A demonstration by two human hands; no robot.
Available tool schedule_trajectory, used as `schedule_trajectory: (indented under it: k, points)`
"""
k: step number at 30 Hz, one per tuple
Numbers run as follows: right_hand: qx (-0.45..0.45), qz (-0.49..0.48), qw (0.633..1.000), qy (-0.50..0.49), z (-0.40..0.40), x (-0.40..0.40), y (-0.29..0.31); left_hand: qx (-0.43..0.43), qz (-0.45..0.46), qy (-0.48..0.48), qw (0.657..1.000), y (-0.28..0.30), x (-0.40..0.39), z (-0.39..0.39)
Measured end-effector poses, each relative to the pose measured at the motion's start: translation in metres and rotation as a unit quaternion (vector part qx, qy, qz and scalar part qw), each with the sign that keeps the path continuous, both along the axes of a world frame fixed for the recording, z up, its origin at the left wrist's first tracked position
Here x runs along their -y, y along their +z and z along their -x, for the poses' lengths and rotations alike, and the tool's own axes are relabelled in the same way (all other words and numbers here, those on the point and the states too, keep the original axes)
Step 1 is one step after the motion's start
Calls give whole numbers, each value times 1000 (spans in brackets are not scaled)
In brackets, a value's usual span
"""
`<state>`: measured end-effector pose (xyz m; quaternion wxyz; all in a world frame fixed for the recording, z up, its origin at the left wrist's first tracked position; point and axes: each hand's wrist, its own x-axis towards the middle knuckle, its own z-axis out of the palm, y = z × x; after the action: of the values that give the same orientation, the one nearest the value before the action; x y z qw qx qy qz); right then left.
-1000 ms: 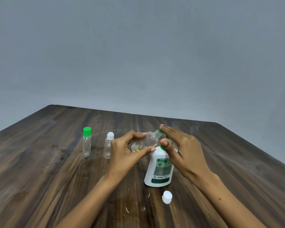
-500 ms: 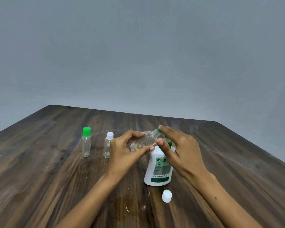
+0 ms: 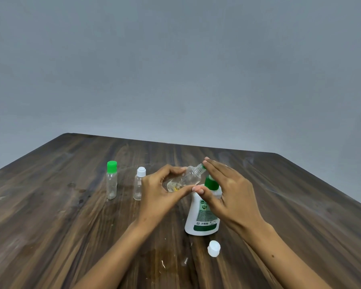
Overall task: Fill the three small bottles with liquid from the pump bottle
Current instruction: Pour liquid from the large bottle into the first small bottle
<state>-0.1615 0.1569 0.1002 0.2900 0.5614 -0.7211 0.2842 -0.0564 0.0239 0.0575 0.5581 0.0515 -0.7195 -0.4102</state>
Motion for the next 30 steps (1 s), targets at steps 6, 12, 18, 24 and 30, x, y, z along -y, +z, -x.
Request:
schedule_trajectory:
  k: [6, 12, 18, 24, 30]
  points:
    - [9, 2, 1000, 14, 2, -3, 4, 4, -4, 1, 1000, -2, 1, 2]
    - [37, 20, 999, 20, 0, 1, 0, -2, -10, 3, 1000, -1, 1, 2]
    - [33, 22, 999, 14, 1, 0, 0, 4, -10, -2, 1000, -2, 1, 2]
    - [15, 9, 1000, 12, -1, 0, 6, 0, -5, -2, 1000, -1, 0, 1]
    - [23, 9, 1000, 11, 0, -3, 3, 6, -1, 0, 1000, -2, 1, 2]
